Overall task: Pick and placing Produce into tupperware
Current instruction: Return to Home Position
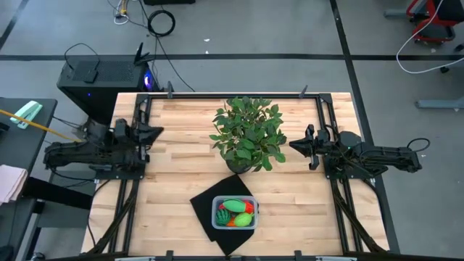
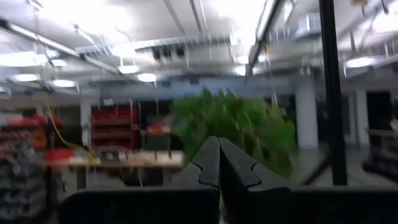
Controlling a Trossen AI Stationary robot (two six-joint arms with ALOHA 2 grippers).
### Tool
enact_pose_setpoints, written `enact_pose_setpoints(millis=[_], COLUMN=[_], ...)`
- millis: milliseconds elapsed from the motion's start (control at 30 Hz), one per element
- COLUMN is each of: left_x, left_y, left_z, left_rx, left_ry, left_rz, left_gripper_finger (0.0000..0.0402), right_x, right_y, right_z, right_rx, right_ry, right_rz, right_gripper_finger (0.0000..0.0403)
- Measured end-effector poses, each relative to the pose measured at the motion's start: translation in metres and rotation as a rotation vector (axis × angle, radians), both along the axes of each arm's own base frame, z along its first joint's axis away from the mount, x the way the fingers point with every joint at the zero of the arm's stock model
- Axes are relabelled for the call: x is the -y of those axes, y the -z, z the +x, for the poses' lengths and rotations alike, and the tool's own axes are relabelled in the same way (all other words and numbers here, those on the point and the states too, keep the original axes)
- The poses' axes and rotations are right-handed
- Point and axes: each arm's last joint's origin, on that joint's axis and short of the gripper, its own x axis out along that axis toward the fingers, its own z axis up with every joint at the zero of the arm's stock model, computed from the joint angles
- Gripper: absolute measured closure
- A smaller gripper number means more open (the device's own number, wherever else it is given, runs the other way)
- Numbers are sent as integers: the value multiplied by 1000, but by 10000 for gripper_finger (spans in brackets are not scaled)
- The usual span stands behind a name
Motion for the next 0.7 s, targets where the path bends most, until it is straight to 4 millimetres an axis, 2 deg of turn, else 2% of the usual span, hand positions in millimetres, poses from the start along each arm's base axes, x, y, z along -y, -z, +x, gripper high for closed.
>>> enact_pose_setpoints(millis=[167,433,700], left_x=[2,4,4], left_y=[3,-24,-28], left_z=[1,-18,-46], left_rx=[-29,290,413], left_ry=[26,-24,-72], left_rz=[-15,120,178], left_gripper_finger=[400,401,401], right_x=[0,0,0], right_y=[0,0,0], right_z=[0,0,0], right_rx=[0,0,0], right_ry=[0,0,0], right_rz=[0,0,0], right_gripper_finger=[365,365,365])
